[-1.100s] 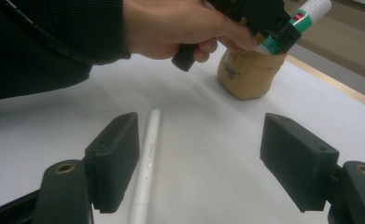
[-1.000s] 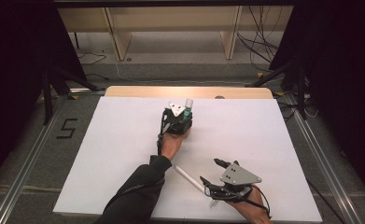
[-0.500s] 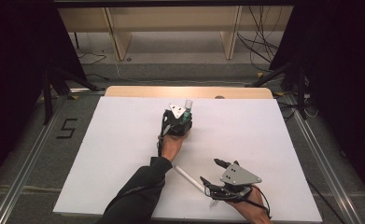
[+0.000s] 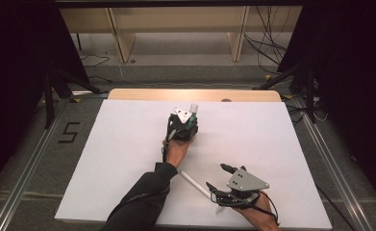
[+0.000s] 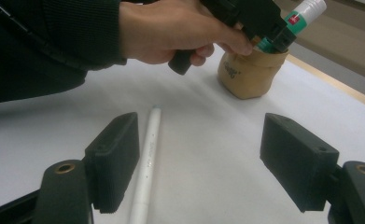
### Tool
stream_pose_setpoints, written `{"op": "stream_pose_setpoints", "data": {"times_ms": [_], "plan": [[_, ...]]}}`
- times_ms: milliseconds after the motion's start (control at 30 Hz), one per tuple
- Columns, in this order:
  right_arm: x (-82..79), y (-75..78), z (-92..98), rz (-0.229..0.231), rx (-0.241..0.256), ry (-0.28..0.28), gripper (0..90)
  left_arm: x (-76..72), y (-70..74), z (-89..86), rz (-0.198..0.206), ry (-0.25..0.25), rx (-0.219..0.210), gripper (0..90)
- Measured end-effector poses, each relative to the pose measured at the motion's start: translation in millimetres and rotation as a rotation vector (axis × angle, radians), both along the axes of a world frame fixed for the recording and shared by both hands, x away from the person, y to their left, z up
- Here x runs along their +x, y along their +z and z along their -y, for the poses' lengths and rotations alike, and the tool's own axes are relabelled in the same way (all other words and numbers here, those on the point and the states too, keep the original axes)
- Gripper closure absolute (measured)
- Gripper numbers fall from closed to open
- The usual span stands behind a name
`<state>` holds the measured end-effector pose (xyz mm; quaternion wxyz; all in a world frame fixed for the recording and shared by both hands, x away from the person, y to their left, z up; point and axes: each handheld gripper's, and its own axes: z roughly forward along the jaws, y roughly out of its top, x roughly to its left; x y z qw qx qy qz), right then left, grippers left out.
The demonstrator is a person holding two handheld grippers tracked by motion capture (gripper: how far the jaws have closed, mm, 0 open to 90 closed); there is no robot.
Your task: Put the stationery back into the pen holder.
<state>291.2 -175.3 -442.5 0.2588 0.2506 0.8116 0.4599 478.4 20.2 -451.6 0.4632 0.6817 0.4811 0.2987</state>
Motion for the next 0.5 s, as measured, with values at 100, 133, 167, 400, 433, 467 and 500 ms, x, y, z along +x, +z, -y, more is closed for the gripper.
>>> {"op": "stream_pose_setpoints", "data": {"times_ms": [100, 133, 167, 400, 433, 467, 500], "plan": [[0.1, -0.3, -0.1, -0.002, 0.001, -0.001, 29.2, -3.9, 4.9, 2.3, 0.013, -0.022, 0.014, 47.7], [0.2, -0.5, -0.3, -0.003, 0.001, 0.0, 29.2, -4.9, 6.5, 3.0, 0.016, -0.023, 0.015, 47.1], [0.2, -0.5, -0.5, -0.003, -0.001, 0.001, 29.2, -5.7, 8.2, 3.3, 0.013, -0.023, 0.015, 46.3], [0.1, -0.3, -0.3, -0.003, 0.0, -0.002, 29.2, -11.5, 19.2, 3.7, 0.002, -0.04, 0.003, 33.1], [0.1, -0.3, -0.3, -0.003, 0.0, -0.002, 29.2, -13.3, 21.9, 3.7, -0.001, -0.056, 0.005, 32.6], [0.3, -0.4, -0.4, -0.004, 0.001, 0.0, 29.2, -14.8, 23.9, 4.2, -0.002, -0.068, -0.001, 32.1], [0.4, -0.4, -0.4, -0.004, 0.001, 0.0, 29.2, -16.2, 25.8, 4.1, -0.006, -0.079, -0.002, 31.6]]}}
